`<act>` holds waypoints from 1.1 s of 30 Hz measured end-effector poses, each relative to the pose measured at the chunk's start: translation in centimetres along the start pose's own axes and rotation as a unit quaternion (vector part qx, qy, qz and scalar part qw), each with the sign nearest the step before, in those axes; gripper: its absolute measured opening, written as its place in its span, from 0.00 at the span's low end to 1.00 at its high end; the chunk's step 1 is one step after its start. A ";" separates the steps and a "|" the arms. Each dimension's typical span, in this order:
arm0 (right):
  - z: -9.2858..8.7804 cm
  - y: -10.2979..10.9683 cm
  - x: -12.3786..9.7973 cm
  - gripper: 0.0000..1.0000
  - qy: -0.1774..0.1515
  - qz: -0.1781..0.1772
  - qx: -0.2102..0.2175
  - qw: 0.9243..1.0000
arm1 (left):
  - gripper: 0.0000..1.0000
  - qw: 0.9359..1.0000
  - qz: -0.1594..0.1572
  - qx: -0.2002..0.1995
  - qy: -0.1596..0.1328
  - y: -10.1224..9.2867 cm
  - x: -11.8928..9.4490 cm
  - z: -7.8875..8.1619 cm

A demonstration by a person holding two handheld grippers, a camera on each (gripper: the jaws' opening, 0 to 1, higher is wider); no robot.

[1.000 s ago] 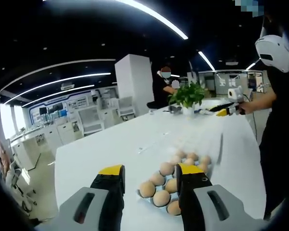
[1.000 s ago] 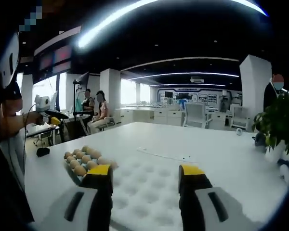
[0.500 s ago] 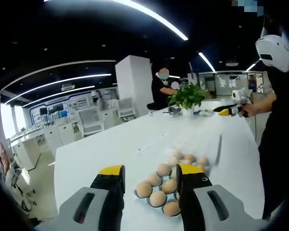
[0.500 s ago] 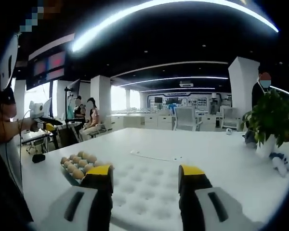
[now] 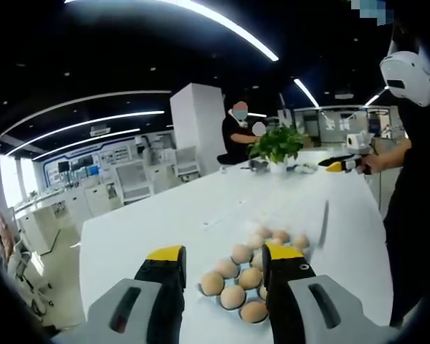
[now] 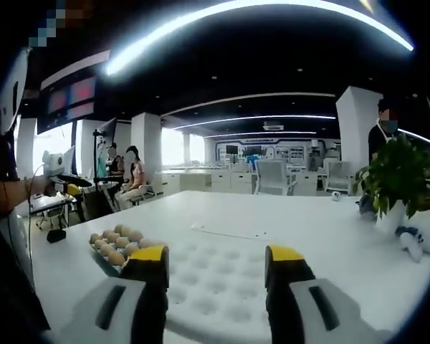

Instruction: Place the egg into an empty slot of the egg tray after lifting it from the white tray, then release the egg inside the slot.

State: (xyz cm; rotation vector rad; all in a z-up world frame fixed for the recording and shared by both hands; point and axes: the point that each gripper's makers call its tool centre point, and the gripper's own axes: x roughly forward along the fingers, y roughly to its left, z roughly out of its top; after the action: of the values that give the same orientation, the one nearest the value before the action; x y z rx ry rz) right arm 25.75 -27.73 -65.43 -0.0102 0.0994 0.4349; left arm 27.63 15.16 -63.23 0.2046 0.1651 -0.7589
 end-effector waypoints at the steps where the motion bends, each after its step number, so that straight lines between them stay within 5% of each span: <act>1: 0.0 0.0 0.0 0.55 0.001 -0.001 -0.001 1.000 | 0.43 1.000 0.001 0.000 -0.001 0.1 0.0 0.0; 33: 0.2 -0.2 -0.1 0.54 0.011 0.004 -0.009 1.000 | 0.42 1.000 0.010 0.002 -0.006 0.3 -0.7 0.3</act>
State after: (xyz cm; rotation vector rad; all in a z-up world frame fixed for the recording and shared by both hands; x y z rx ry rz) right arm 25.77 -27.91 -65.19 -0.0328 0.1175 0.4431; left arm 27.34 15.77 -62.75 0.2044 0.1504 -0.7394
